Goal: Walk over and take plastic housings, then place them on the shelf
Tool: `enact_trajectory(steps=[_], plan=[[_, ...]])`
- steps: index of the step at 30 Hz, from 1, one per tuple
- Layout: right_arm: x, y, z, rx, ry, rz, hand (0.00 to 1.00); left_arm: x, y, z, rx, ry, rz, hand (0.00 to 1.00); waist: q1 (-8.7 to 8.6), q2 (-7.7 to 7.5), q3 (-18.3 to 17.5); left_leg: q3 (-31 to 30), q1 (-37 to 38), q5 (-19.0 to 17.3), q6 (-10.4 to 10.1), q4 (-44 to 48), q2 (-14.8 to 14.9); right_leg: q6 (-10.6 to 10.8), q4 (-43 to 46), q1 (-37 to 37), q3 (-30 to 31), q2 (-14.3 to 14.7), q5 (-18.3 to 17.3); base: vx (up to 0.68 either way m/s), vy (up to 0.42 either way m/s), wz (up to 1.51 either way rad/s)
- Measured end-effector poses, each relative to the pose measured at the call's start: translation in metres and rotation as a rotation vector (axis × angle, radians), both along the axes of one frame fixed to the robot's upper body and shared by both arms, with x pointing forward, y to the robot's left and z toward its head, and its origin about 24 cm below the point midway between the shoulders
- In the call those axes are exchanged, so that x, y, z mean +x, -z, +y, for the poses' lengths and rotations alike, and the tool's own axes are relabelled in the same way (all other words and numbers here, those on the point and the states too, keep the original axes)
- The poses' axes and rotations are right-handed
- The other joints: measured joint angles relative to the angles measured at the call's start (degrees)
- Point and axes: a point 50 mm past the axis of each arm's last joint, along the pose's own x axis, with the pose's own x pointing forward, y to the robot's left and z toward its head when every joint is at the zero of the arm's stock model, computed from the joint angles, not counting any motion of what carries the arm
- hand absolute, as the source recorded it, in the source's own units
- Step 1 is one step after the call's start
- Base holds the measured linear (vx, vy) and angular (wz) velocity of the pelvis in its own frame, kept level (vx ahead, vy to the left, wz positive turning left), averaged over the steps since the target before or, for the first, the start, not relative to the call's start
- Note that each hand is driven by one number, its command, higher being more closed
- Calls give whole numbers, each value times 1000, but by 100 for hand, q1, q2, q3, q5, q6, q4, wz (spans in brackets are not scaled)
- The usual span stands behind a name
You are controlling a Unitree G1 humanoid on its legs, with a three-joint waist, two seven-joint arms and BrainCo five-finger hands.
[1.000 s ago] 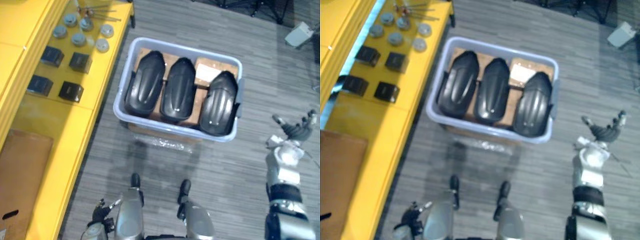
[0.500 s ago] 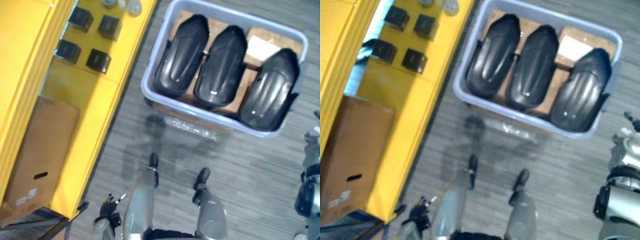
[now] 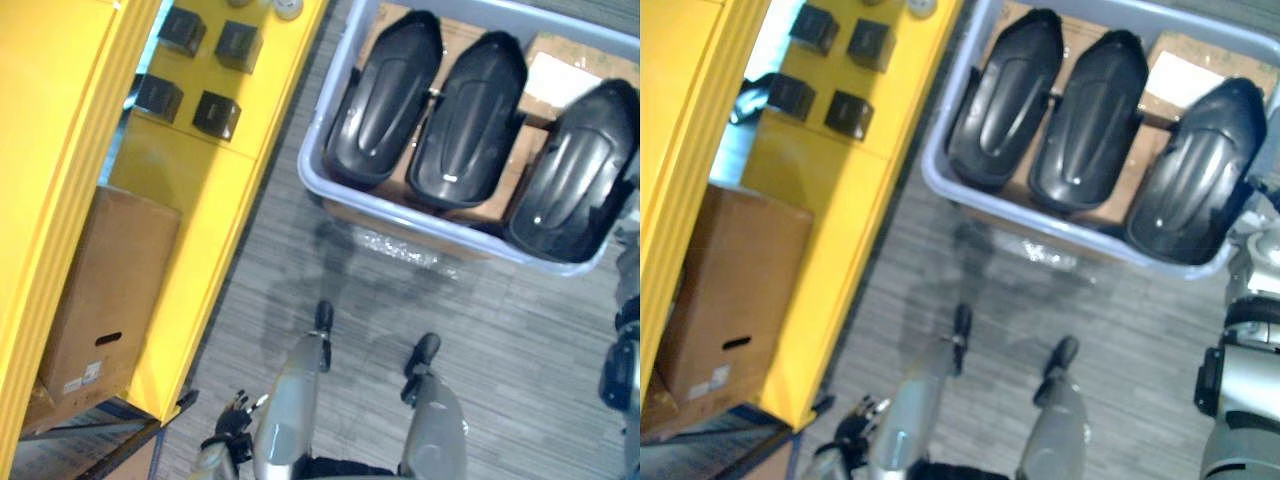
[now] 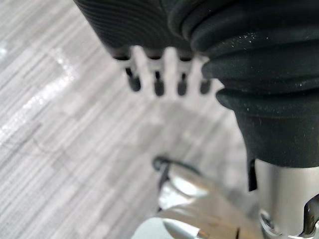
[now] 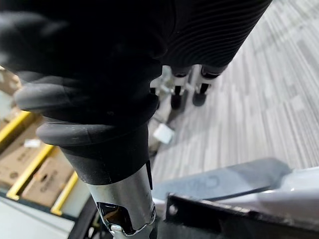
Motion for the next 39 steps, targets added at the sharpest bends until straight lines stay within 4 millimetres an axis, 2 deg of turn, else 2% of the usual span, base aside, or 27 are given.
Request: enact_trajectory(steps=[8,11,12,14,15,21,25,30,39], plan=[[-1,25,-4,102,-27,159,0,1,0,-4,-25,7,-8,0,133,65,-22,-30,-52,83,2,-90,-38,-3,42,-82,-35,-36,-8,-6,-2,3],[-1,27,-5,143,-16,194,0,1,0,-7,-41,1,-11,0,208,157,-44,-60,-163,122,10,-87,-54,-3,71,-174,-78,-52,-8,-11,2,9],[-2,28,-7,161,-4,211,0,1,1,-10,-49,1,-10,0,210,241,-57,-156,-221,155,6,-89,-88,-3,73,-173,-168,-62,-8,-11,-3,25],[-3,26,-8,174,3,218,0,1,1,-11,-55,-1,-10,0,231,263,-53,-187,-226,186,-3,-115,-100,-6,86,-174,-201,-69,-10,-12,-4,17],[-3,23,-10,182,9,224,100,1,1,-11,-57,1,-10,0,241,263,-53,-199,-225,209,-1,-133,-111,-10,97,-174,-221,-80,-13,-27,-2,8],[-11,12,-21,143,53,287,100,1,1,-12,-59,17,-9,0,269,290,-57,-238,-353,272,8,-175,-148,-36,302,-376,-252,-152,-104,-28,3,3],[-17,13,-27,95,107,374,100,-1,3,-12,-58,19,-5,0,274,292,-59,-321,-357,308,-28,-177,-137,-63,415,-381,-315,-145,-193,-5,-28,9],[-20,14,-28,11,159,474,100,-1,3,-13,-57,22,-8,0,326,301,-65,-330,-331,310,-33,-174,-112,-74,477,-378,-316,-134,-245,0,0,0],[-19,20,-24,-48,192,539,100,-1,2,-12,-60,14,-12,0,372,289,-59,-326,-184,307,-38,-105,10,-88,414,-157,-304,-1,-235,-3,-1,0]])
